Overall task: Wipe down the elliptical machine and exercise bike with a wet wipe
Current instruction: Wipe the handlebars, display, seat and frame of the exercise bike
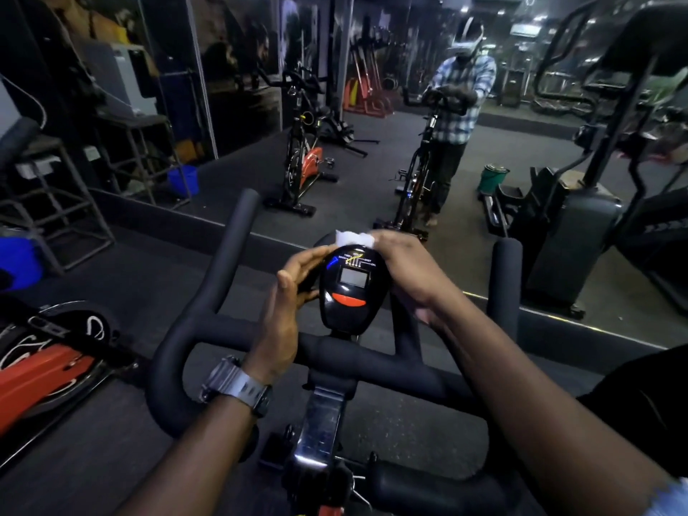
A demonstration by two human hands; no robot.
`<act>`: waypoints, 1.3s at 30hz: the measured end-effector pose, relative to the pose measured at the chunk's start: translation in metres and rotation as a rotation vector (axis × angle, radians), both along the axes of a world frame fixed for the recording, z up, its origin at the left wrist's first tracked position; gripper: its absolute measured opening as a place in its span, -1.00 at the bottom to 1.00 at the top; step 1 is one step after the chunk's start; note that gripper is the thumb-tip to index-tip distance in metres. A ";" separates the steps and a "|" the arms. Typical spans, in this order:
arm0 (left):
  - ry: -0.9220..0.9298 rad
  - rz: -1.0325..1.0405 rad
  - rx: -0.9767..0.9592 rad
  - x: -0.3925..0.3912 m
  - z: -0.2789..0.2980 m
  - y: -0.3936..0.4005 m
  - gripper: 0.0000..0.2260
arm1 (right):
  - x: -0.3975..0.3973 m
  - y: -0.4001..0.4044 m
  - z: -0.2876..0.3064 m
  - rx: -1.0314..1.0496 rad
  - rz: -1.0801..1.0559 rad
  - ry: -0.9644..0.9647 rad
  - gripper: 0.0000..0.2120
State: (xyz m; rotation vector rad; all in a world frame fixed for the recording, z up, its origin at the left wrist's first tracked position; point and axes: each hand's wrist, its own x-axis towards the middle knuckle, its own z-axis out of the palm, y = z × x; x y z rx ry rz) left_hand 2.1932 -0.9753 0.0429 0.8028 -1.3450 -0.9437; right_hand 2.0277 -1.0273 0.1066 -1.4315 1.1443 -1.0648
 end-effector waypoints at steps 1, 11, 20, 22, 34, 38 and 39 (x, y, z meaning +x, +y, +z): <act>-0.011 -0.001 -0.009 0.000 0.000 0.000 -0.08 | -0.003 0.007 -0.003 0.047 0.020 -0.030 -0.83; -0.008 -0.023 -0.012 0.002 -0.006 -0.004 -0.12 | -0.038 0.026 0.008 0.093 0.217 0.305 -0.81; 0.082 0.099 -0.008 0.005 -0.010 -0.004 -0.10 | 0.011 0.011 0.033 -0.579 0.177 0.725 -0.76; 0.130 0.129 0.037 0.008 -0.008 -0.005 -0.10 | 0.026 0.023 0.028 -0.807 0.216 0.999 -0.77; 0.011 0.089 0.353 0.061 -0.016 0.023 -0.11 | 0.051 0.082 -0.055 -1.019 0.362 1.131 -0.59; 0.123 0.186 0.296 0.060 -0.023 0.034 -0.06 | 0.074 0.080 -0.042 -0.961 0.400 1.137 -0.57; 0.172 0.228 0.293 0.061 -0.023 0.035 -0.07 | 0.088 0.070 -0.042 -0.920 0.440 1.119 -0.57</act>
